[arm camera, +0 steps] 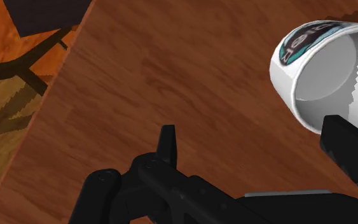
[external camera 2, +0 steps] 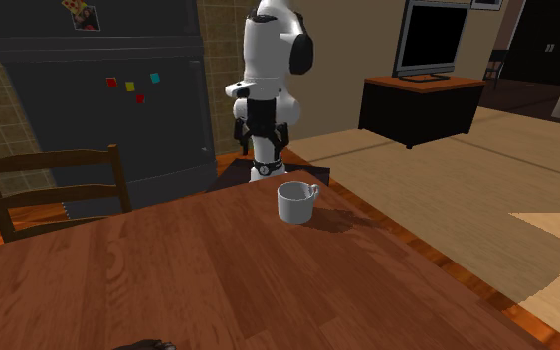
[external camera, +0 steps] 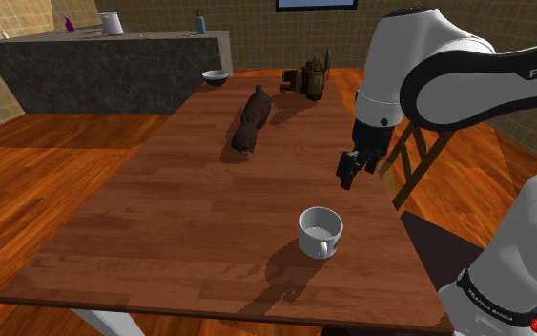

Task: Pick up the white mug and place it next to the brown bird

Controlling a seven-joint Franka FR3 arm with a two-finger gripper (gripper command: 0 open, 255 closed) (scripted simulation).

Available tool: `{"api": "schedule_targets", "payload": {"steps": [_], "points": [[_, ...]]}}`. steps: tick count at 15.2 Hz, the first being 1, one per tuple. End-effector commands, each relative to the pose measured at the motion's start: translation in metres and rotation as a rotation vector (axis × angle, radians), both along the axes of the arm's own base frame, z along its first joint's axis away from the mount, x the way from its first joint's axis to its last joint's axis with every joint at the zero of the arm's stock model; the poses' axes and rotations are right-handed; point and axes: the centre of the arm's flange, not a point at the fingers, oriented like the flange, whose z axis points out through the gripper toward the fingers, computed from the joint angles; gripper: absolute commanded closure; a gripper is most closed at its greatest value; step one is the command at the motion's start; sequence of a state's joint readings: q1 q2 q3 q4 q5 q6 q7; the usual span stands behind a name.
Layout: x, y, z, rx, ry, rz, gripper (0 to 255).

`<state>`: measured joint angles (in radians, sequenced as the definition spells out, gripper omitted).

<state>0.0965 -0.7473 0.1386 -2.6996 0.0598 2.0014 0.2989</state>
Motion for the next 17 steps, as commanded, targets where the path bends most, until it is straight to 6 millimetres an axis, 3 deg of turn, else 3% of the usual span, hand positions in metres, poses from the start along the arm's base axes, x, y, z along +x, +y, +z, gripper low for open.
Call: {"api": "schedule_targets", "payload": {"steps": [1,6,13,17], "points": [[-0.001,0.014,-0.024,0.021,-0.015,-0.003,0],[0.006,0.047,-0.075,0.071,-0.047,-0.007,0],[0.009,0.048,-0.111,0.071,-0.047,-0.007,0],[0.009,0.048,-0.114,0.071,-0.047,-0.007,0]]}}
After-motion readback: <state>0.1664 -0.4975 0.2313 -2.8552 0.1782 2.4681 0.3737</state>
